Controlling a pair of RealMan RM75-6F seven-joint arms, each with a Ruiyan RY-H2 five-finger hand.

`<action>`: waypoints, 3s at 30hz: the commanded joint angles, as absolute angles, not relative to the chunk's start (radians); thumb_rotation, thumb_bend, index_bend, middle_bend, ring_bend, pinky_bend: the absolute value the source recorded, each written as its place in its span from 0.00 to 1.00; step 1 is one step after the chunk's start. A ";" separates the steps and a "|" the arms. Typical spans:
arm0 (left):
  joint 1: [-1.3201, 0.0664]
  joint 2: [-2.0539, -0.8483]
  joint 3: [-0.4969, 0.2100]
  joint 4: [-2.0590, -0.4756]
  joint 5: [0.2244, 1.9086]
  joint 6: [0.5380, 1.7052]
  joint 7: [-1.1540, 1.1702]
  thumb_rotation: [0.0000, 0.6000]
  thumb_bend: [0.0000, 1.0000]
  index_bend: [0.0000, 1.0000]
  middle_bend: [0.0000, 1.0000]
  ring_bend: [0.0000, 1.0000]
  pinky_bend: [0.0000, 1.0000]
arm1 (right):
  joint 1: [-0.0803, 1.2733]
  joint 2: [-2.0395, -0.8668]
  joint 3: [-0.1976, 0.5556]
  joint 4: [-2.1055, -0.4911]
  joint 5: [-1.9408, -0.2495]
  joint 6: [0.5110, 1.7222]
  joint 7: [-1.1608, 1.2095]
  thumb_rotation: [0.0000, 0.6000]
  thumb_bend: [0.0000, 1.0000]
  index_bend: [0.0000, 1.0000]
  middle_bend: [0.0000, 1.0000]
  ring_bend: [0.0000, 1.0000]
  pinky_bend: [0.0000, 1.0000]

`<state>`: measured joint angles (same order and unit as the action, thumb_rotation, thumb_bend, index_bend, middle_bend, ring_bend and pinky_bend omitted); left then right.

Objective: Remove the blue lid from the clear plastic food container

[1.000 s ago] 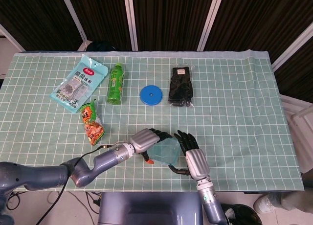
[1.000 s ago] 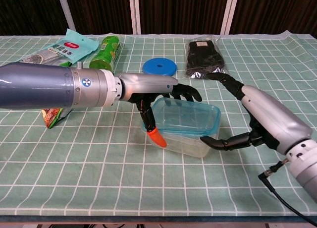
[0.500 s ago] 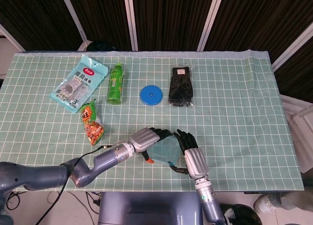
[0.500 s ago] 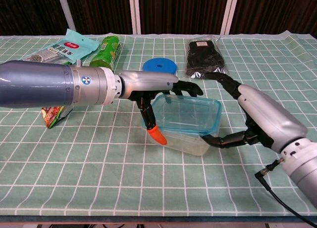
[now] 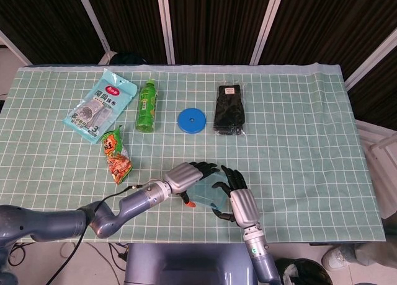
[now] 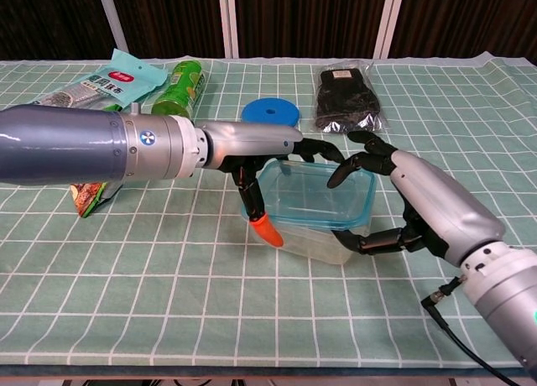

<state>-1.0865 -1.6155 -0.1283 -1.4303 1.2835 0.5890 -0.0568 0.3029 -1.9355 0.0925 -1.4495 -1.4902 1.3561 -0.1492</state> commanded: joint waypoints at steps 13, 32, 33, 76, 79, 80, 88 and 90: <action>-1.080 -1.597 -0.131 -1.440 1.288 0.598 -0.064 1.00 0.00 0.00 0.00 0.01 0.17 | 0.305 -1.949 0.097 -1.439 -1.490 1.365 -0.158 1.00 0.46 0.58 0.02 0.00 0.00; -1.011 -1.474 -0.093 -1.524 1.361 0.693 -0.076 1.00 0.00 0.00 0.00 0.01 0.16 | 0.302 -1.931 0.103 -1.450 -1.495 1.381 -0.152 1.00 0.46 0.62 0.05 0.00 0.00; -1.004 -1.463 -0.090 -1.529 1.365 0.699 -0.077 1.00 0.00 0.00 0.00 0.01 0.16 | 0.302 -1.932 0.101 -1.450 -1.496 1.381 -0.151 1.00 0.46 0.62 0.05 0.00 0.00; -0.871 -1.310 -0.077 -1.578 1.429 0.855 -0.148 1.00 0.00 0.00 0.00 0.01 0.16 | 0.419 -1.921 0.301 -1.492 -1.479 1.379 -0.285 1.00 0.46 0.71 0.12 0.00 0.00; -0.868 -1.308 -0.081 -1.583 1.425 0.858 -0.142 1.00 0.00 0.00 0.00 0.01 0.16 | 0.428 -1.893 0.324 -1.502 -1.464 1.373 -0.296 1.00 0.46 0.71 0.12 0.00 0.00; -0.867 -1.308 -0.082 -1.585 1.423 0.859 -0.139 1.00 0.00 0.00 0.00 0.01 0.16 | 0.430 -1.884 0.332 -1.503 -1.456 1.371 -0.301 1.00 0.46 0.71 0.12 0.00 0.00; -0.853 -1.299 -0.081 -1.607 1.419 0.870 -0.116 1.00 0.00 0.00 0.00 0.01 0.16 | 0.461 -1.835 0.416 -1.496 -1.342 1.335 -0.375 1.00 0.46 0.69 0.12 0.00 0.00; -0.847 -1.291 -0.081 -1.616 1.419 0.876 -0.108 1.00 0.00 0.00 0.00 0.01 0.16 | 0.469 -1.821 0.441 -1.493 -1.288 1.322 -0.432 1.00 0.46 0.56 0.08 0.00 0.00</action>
<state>-0.8498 -1.2941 -0.0813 -1.6132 1.4192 0.8737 -0.1110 0.4561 -1.8387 0.4094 -1.4990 -1.3400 1.3395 -0.3790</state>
